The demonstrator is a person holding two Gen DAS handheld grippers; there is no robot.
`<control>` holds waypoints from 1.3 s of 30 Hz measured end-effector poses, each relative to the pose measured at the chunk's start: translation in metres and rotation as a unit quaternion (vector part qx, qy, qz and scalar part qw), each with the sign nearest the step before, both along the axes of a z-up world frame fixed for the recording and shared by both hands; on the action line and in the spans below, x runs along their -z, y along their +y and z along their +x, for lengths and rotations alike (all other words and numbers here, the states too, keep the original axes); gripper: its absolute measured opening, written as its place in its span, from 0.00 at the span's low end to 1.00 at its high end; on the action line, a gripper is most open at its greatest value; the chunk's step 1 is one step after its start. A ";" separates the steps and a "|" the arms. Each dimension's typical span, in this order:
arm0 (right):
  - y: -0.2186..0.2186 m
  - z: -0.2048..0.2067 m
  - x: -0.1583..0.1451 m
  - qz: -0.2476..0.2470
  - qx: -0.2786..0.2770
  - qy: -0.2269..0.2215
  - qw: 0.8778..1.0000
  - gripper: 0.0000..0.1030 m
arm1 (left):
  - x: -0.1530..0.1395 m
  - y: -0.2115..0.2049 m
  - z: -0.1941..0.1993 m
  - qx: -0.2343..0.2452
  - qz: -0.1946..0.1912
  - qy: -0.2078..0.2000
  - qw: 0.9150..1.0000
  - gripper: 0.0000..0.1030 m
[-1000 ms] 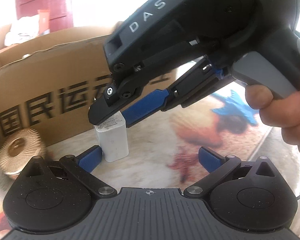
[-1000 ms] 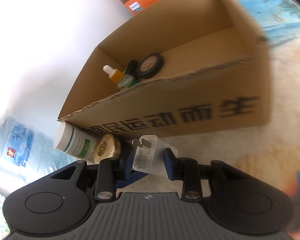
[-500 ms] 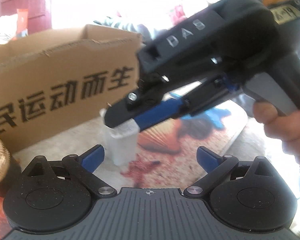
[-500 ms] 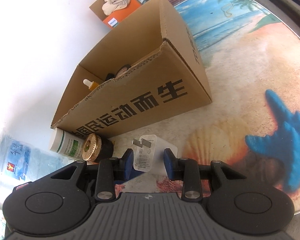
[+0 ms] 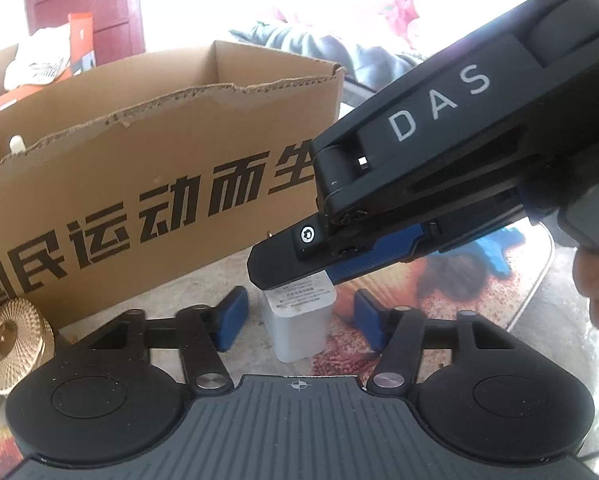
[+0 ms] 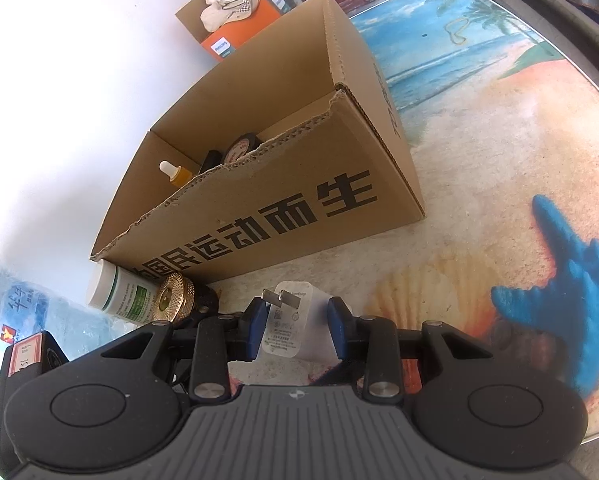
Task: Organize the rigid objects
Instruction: 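Grasp the white plug charger with the right tool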
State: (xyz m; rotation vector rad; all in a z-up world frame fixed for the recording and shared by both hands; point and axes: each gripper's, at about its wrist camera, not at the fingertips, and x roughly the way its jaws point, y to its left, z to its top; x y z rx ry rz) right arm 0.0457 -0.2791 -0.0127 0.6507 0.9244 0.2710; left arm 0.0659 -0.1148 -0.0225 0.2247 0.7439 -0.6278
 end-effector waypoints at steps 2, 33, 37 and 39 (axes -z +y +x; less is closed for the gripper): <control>0.000 -0.001 0.001 0.001 0.003 -0.001 1.000 0.36 | -0.001 0.001 0.000 -0.008 -0.004 0.002 1.000 0.43; -0.001 -0.021 0.003 0.010 0.018 0.006 1.000 0.36 | 0.004 -0.011 -0.007 -0.035 0.006 0.008 0.999 0.32; -0.001 -0.018 0.004 0.011 0.023 0.005 1.000 0.36 | 0.005 -0.012 -0.009 -0.032 0.008 0.002 0.999 0.33; -0.001 -0.017 0.004 0.013 0.023 0.004 1.000 0.36 | 0.004 -0.012 -0.009 -0.031 0.008 0.000 0.999 0.33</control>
